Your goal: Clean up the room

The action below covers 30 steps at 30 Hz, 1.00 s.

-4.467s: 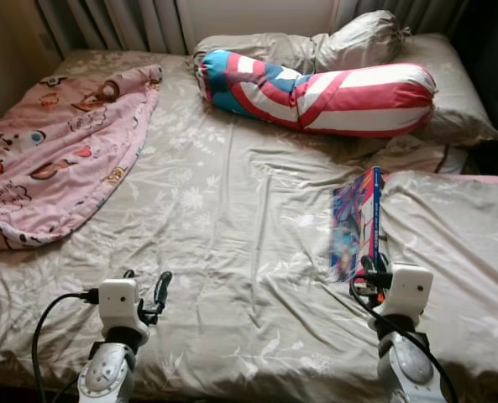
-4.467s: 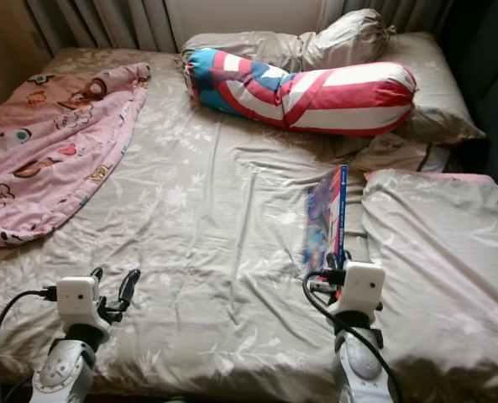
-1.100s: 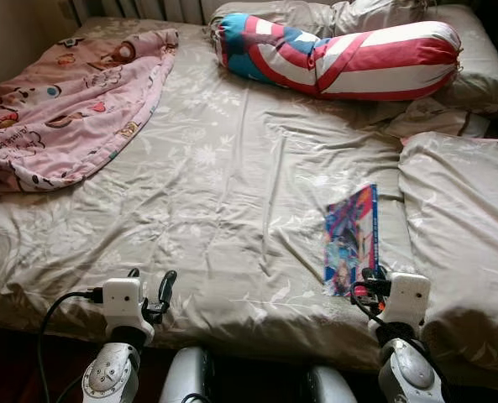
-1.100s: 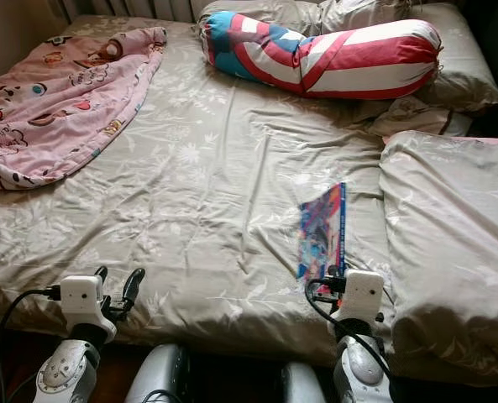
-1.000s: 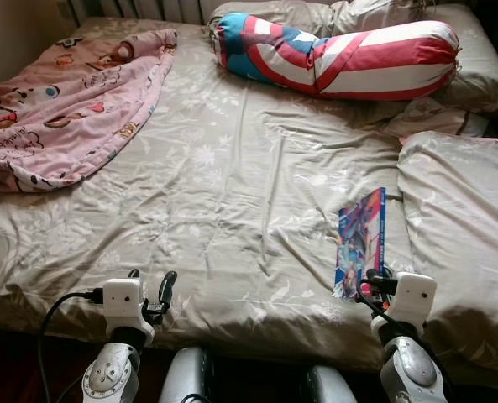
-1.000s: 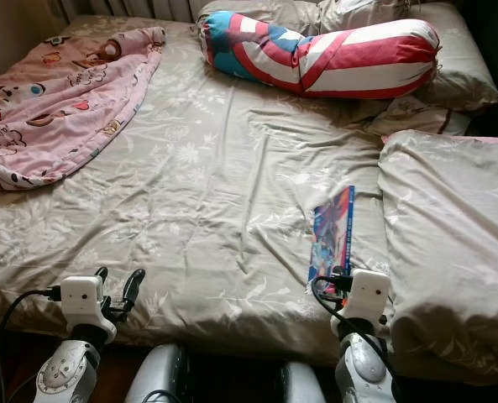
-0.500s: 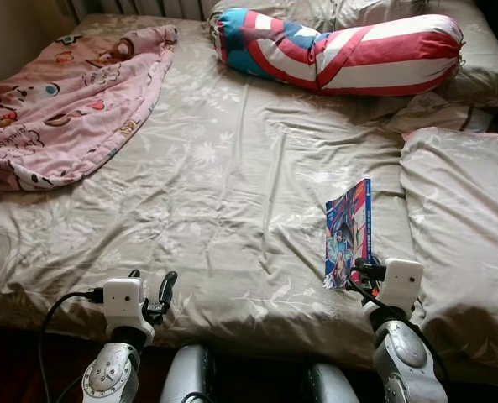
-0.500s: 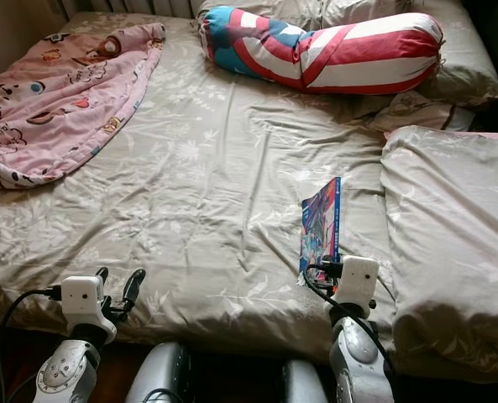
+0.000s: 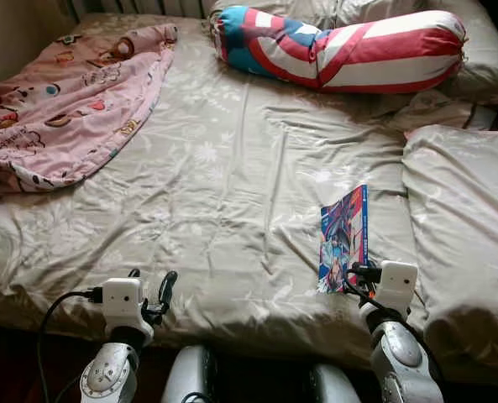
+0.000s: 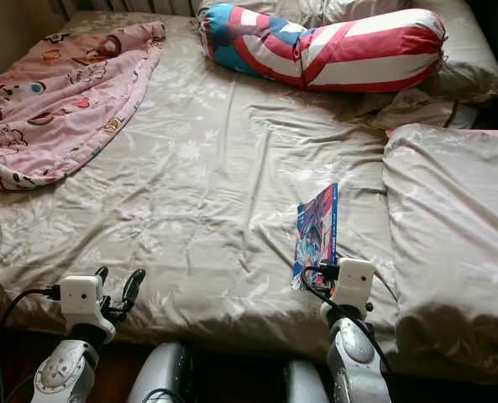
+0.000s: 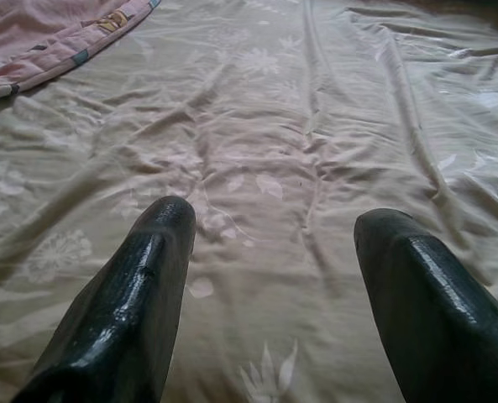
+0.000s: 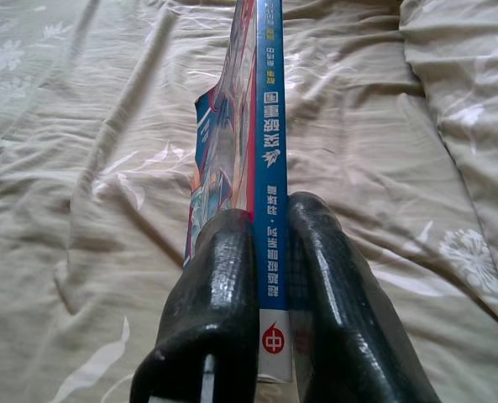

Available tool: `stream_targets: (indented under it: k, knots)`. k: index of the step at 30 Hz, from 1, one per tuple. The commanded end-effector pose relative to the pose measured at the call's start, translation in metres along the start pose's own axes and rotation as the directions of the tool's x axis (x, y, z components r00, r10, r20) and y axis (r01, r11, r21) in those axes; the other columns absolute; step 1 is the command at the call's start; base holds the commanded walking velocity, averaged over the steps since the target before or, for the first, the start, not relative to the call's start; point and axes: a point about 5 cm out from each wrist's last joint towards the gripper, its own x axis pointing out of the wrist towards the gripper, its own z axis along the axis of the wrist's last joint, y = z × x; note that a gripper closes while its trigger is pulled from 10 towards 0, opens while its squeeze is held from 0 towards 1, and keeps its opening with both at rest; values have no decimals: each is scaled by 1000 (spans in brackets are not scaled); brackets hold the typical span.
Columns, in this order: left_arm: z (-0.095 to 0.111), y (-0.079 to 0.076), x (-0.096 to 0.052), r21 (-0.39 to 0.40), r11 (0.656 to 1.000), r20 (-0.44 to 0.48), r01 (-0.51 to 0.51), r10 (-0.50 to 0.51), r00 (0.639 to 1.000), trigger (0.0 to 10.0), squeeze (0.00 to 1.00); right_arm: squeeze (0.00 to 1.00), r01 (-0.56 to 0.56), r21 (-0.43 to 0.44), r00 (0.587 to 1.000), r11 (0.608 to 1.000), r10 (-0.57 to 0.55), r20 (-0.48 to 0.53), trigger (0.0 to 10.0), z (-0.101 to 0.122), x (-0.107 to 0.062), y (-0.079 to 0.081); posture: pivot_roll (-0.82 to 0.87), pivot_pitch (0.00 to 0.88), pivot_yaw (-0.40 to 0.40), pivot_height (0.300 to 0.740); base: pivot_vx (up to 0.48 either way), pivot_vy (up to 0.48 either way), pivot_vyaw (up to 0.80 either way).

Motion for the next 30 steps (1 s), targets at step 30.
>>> stream_targets:
  k: [30]
  knots:
    - [4, 10, -8, 39, 999, -30, 11, -10, 1000, 10000, 0, 0, -95, 91, 994, 991, 99, -42, 10000, 3, 36, 7, 47, 282, 65, 651, 52, 0, 0]
